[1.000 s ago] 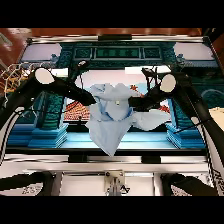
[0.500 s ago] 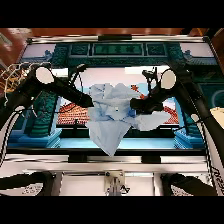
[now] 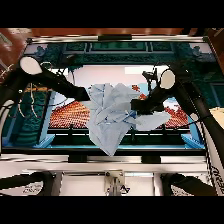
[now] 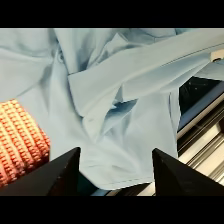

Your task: Fold the shirts.

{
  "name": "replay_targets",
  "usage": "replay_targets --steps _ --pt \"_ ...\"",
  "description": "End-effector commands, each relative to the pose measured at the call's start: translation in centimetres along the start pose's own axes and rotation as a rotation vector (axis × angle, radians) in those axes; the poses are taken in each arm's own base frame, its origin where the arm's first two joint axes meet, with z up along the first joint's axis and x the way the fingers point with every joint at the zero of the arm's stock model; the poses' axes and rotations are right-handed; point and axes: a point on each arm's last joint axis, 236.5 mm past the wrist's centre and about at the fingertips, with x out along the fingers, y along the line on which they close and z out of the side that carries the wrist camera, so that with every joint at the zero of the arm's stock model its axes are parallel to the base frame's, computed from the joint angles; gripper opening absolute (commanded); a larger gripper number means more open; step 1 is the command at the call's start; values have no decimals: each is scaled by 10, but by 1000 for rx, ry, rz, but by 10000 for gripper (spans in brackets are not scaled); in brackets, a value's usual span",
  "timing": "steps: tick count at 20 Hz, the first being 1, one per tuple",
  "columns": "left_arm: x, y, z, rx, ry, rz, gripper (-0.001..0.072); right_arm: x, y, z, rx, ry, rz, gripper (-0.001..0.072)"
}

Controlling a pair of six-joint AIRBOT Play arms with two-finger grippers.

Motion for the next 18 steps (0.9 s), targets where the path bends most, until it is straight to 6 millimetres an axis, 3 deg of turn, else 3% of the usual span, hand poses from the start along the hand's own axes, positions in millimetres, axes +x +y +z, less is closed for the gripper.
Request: replay_targets --steps 1,4,6,8,11,15,18 --pt "-63 33 0 -22 -59 120 565 0 0 0 0 1 0 77" --pt "-112 113 -42 -167 -48 412 565 0 0 0 0 0 0 78" --pt "-118 148 -78 -268 -32 469 570 0 0 0 0 1 0 78" --pt "-106 177 -105 -387 -64 447 701 0 0 -1 1 3 0 78" --pt "-93 206 -126 -531 -172 338 701 0 -1 -4 11 19 -4 78" --pt "-127 246 -147 -613 -270 378 679 0 -1 -7 51 29 -7 78" --pt "-122 269 -164 -648 -242 397 679 0 -3 -12 63 49 -13 78"
